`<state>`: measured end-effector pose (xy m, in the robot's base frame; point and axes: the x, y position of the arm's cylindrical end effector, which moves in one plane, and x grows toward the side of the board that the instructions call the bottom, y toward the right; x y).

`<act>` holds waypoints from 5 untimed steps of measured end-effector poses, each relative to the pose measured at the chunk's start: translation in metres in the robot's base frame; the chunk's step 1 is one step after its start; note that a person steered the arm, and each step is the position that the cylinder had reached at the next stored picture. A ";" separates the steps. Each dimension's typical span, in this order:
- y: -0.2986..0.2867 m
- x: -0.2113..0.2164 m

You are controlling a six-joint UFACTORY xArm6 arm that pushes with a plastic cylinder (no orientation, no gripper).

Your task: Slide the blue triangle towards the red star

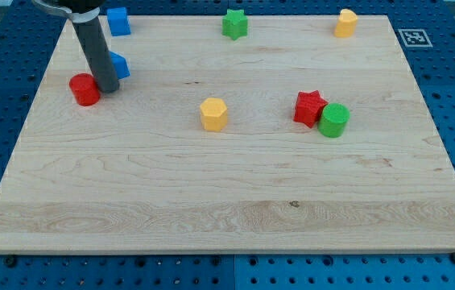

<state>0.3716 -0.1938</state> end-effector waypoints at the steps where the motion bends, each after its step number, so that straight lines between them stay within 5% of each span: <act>1: -0.011 0.000; 5: -0.015 -0.028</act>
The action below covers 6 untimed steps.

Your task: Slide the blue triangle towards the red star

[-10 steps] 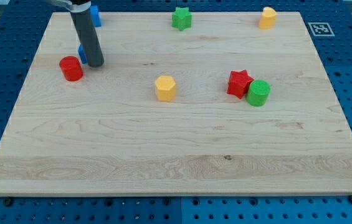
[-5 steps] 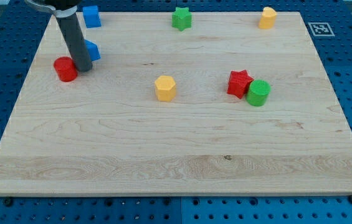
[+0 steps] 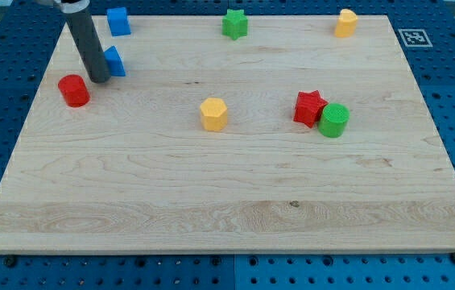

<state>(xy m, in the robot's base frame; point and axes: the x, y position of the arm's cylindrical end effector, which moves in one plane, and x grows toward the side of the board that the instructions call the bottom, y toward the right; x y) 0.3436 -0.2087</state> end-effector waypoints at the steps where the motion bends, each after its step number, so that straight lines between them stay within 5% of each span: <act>1: -0.001 -0.008; 6: 0.016 -0.049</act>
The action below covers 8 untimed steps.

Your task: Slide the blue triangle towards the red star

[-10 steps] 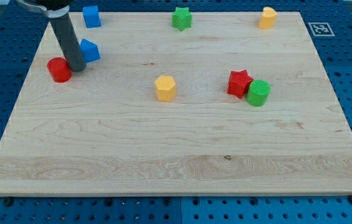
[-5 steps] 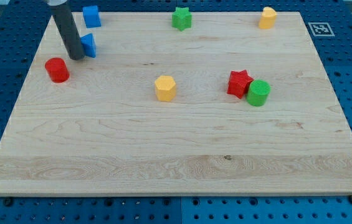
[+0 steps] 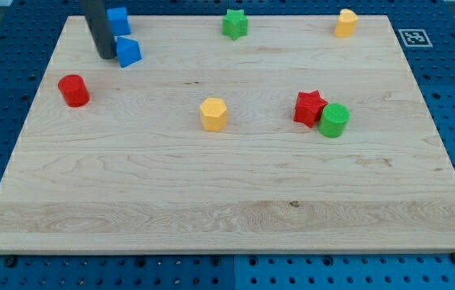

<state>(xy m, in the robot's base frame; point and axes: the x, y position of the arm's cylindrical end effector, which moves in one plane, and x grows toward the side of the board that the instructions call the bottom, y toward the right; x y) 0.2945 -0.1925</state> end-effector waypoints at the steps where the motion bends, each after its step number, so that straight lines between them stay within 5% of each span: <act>1: 0.029 0.000; 8: 0.068 -0.012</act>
